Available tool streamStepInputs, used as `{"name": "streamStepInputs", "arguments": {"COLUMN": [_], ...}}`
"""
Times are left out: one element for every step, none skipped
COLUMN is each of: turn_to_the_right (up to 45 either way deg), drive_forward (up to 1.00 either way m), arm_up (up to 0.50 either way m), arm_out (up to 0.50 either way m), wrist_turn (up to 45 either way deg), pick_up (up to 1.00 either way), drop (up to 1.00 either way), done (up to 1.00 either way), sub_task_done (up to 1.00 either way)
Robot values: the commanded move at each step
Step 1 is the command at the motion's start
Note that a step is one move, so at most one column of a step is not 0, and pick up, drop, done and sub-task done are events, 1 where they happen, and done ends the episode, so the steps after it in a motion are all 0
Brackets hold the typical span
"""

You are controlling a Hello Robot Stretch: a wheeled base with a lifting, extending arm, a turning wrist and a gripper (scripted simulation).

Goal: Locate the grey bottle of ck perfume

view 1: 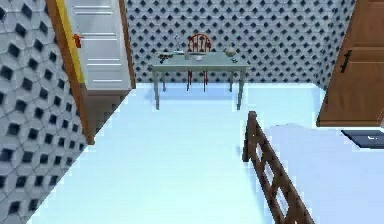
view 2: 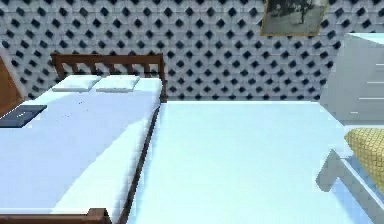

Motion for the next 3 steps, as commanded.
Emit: {"name": "streamStepInputs", "arguments": {"turn_to_the_right": [0.0, 0.0, 45.0], "drive_forward": [1.0, 0.95, 0.0], "arm_up": [0.0, 0.0, 0.0], "arm_out": [0.0, 0.0, 0.0], "wrist_turn": [0.0, 0.0, 0.0], "pick_up": [0.0, 0.0, 0.0], "drop": [0.0, 0.0, 0.0], "done": [0.0, 0.0, 0.0], "sub_task_done": [0.0, 0.0, 0.0]}}
